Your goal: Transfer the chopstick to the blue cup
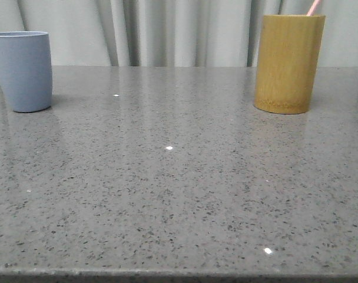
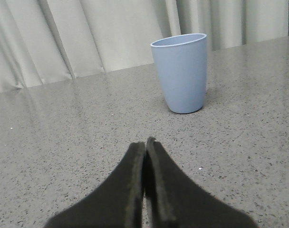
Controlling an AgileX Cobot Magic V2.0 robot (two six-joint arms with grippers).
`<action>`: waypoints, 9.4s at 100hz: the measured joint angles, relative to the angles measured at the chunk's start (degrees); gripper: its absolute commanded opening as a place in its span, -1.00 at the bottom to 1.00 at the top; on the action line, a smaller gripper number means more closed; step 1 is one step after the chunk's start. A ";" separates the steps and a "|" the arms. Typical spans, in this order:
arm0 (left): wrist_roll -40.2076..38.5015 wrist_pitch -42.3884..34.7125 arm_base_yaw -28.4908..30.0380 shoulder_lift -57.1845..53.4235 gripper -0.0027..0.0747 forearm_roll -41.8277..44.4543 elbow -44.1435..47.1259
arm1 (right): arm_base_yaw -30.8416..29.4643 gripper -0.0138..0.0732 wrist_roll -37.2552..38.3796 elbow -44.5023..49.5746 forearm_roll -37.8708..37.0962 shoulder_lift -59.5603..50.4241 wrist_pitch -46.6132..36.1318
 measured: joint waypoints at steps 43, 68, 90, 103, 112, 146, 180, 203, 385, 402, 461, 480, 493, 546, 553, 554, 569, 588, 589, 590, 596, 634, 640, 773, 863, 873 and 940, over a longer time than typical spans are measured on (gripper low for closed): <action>0.00 0.00 0.00 0.00 -0.98 0.00 0.00 | 0.00 -0.84 0.00 0.00 0.00 0.00 0.00; 0.00 0.00 0.00 0.00 -0.98 0.00 0.00 | 0.00 -0.84 0.00 0.00 0.00 0.00 0.00; 0.00 -0.10 0.00 0.00 -0.98 -0.44 0.00 | 0.00 -0.84 0.00 0.00 0.00 0.00 -5.52; 0.00 0.40 0.00 0.00 -0.98 -2.16 -0.25 | 0.00 -0.84 0.00 0.00 0.00 0.00 -8.45; 0.00 2.95 0.00 0.00 -0.98 -3.48 -1.83 | 0.00 -0.84 0.00 -2.02 0.00 0.00 -5.27; -0.10 21.33 0.00 13.65 -0.98 -11.26 -21.61 | 0.00 -0.84 0.00 -22.20 -0.35 9.59 10.75; -0.10 37.10 0.00 34.65 -0.98 -14.99 -48.34 | 0.00 -0.84 -0.12 -45.48 -0.47 29.62 30.09; -0.10 39.61 0.00 40.76 -0.98 -15.58 -53.39 | 0.00 -0.84 -0.20 -49.41 0.82 34.95 32.14; -1.67 45.88 0.00 91.49 0.39 -11.40 -87.73 | 0.00 0.61 -0.44 -49.45 1.22 35.35 32.10; -3.26 46.08 0.00 92.95 0.39 -9.84 -87.83 | 0.00 0.61 -0.44 -49.45 1.22 35.35 32.10; -3.71 46.64 0.00 99.14 -0.68 -9.07 -87.83 | 0.00 0.61 -0.44 -49.45 1.22 35.35 32.10; -3.85 47.64 0.00 99.14 -0.98 -8.95 -88.58 | 0.00 0.61 -0.44 -49.45 1.22 35.35 32.10; -3.85 50.22 -0.10 99.16 -0.98 -9.64 -90.68 | 0.00 0.61 -0.44 -49.45 1.22 35.35 32.10; -3.65 58.31 -14.73 102.39 -0.98 -10.07 -104.24 | 0.00 0.61 -0.44 -49.45 1.22 35.35 32.10; -3.65 58.80 -16.37 103.78 -0.98 -10.07 -105.54 | 0.00 0.61 -0.44 -49.45 1.22 35.35 32.10; -3.65 58.91 -16.51 104.06 -0.98 -10.07 -105.69 | 0.00 0.61 -0.44 -49.45 1.22 35.35 32.10; -3.65 60.33 -19.00 107.45 -0.98 -10.07 -107.45 | 0.00 0.61 -0.44 -49.45 1.22 35.35 32.10; -3.65 61.09 -20.19 110.49 -0.98 -10.07 -107.70 | 0.00 0.61 -0.44 -49.45 1.22 35.35 32.10; -3.65 61.20 -20.19 110.59 -0.98 -10.07 -107.70 | 0.00 0.61 -0.44 -49.45 1.22 35.35 32.10; -3.65 61.18 -20.23 110.74 -0.98 -10.07 -107.70 | 0.00 0.61 -0.44 -49.45 1.22 35.35 32.10; -3.65 61.37 -20.33 110.98 -0.98 -10.07 -107.70 | 0.00 0.61 -0.44 -49.45 1.22 35.35 32.10; -2.50 61.61 -20.33 110.97 -0.98 -9.97 -107.80 | 0.00 0.61 -0.44 -49.45 1.22 35.35 32.10; -2.28 61.74 -20.33 110.97 -0.98 -9.97 -107.80 | 0.00 0.61 -0.44 -49.45 1.22 35.35 32.10; -1.08 63.49 -20.60 103.38 0.43 -8.57 -107.93 | 0.00 0.61 -0.44 -49.45 1.31 35.35 31.97; -1.08 54.61 -1.35 71.45 0.43 -4.12 -77.69 | 0.00 0.61 -0.44 -49.45 1.31 35.35 31.93; -1.08 51.50 -1.24 65.73 0.43 -4.12 -68.44 | 0.00 0.61 -0.44 -49.45 1.31 35.35 31.84; -1.08 38.70 -1.24 46.45 0.43 -4.12 -42.62 | 0.00 0.61 -0.44 -49.45 4.69 43.42 12.96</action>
